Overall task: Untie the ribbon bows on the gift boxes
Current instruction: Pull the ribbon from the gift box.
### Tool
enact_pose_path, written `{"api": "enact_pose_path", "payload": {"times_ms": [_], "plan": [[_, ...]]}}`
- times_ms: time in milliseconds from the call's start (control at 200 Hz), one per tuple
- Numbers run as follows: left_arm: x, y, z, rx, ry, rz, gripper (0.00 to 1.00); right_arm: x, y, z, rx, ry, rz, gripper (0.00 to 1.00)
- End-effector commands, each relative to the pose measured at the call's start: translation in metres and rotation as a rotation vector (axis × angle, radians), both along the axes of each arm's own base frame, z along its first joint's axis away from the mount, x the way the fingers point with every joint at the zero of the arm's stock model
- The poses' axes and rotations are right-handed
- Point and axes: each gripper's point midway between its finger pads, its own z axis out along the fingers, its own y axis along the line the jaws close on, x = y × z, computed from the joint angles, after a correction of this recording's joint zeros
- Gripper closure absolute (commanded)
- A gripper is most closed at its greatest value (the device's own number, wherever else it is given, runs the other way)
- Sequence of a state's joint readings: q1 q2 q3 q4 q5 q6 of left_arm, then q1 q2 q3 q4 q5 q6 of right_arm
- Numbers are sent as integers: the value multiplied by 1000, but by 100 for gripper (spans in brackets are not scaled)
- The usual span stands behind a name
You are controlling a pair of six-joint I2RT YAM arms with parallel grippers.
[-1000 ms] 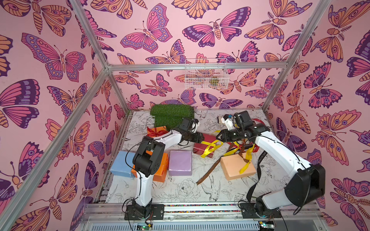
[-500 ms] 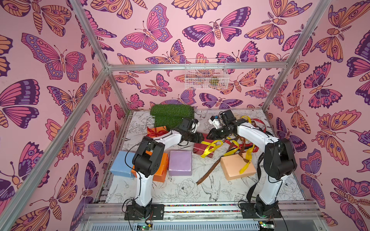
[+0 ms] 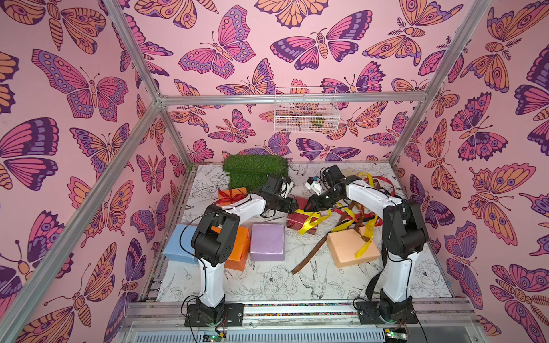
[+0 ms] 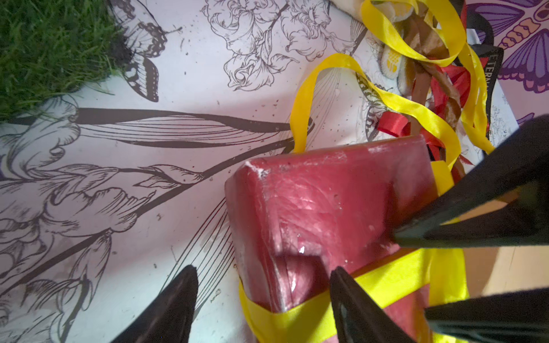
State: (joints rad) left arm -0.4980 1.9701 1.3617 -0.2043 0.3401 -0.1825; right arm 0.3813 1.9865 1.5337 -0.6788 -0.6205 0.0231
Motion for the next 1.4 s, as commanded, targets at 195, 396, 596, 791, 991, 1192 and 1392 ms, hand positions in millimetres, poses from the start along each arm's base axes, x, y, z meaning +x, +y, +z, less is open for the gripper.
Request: {"api": "enact_pose_path", "payload": {"times_ms": [195,396,596,791,991,1192,1392], "plan": [[-4,7,-4,21,10,-11,27,-31,2,-5,33,114,144,61],[-4,6,-5,16,16,-10,27,-31,0,-8,14,122,154,63],[-3,5,-5,13,18,-5,27,-29,-1,-9,-13,101,154,68],[-2,4,-4,8,20,-4,27,-31,0,-16,-88,66,179,71],[-2,5,-5,11,22,1,27,-32,-2,-23,-185,20,195,74],[-2,5,-4,12,20,2,27,-30,-6,-23,-228,-17,189,81],[-2,7,-5,17,19,6,27,-30,-10,-22,-287,-61,194,85]]}}
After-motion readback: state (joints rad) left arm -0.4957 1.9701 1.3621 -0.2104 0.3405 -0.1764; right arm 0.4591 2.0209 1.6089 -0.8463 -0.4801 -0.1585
